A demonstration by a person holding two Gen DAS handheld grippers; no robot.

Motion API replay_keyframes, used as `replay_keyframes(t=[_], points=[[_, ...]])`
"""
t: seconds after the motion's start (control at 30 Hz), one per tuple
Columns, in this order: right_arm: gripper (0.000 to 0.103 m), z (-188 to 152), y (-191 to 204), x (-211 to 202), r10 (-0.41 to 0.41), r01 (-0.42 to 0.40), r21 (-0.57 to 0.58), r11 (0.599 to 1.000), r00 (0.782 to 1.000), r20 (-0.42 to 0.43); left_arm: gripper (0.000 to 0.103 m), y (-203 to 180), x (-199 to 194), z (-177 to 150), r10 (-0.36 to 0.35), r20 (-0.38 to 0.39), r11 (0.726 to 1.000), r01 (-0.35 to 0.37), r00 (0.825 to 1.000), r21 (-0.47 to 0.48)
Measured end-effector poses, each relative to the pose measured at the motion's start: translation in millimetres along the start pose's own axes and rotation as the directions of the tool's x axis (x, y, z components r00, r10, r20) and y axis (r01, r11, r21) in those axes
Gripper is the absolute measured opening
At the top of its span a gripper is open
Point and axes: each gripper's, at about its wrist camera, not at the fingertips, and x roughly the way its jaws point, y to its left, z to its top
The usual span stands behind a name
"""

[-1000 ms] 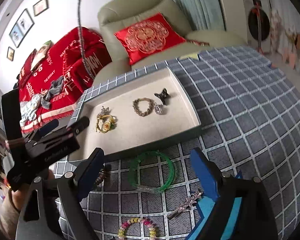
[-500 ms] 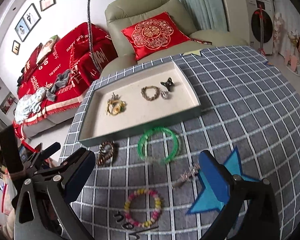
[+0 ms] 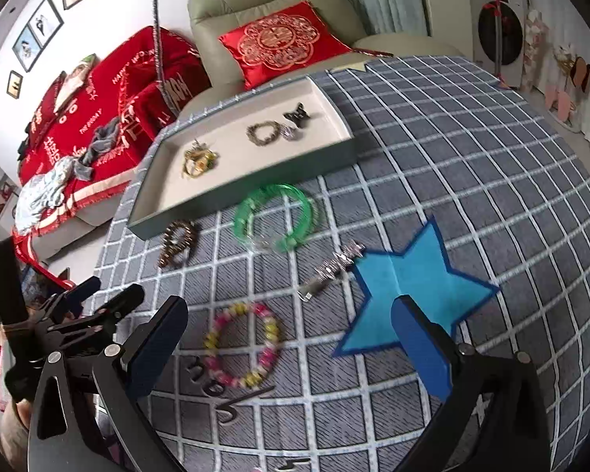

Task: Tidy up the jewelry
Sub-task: 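Withdraw both tools from the tray toward the remaining jewelry, then grasp the brown coiled bead bracelet with the left tool while the right tool grasps the rhinestone star clip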

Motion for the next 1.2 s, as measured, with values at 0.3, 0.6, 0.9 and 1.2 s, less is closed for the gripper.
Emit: replay_keyframes(t=[0.3,0.6,0.9,1.2], points=[[0.103,-4.2,-16.6,19.5,-0.062,0.065,0.06,0.996,0.997,-0.05,0.103,-5.3,15.8,2.7,0.026,-0.029,1.0,-0.026,0.999,0.002],[0.103,4.5,-9.3,42.4,-0.136,0.14,0.069,0.988,0.989,-0.066,0.103,-13.7,34.4,16.2,0.037,-0.032,0.999,-0.036,0.999,0.029],[0.095,13.3,1.2,64.4,-0.242,0.245,0.046,0.968,0.968,-0.064,0.103,-18.8,50.5,30.3,0.033,-0.03,0.999,-0.032,0.999,0.035],[0.072,14.4,17.8,70.2,-0.302,0.298,-0.064,0.952,0.952,-0.045,0.095,-23.7,60.1,34.5,0.031,-0.048,0.999,-0.029,0.998,0.039]])
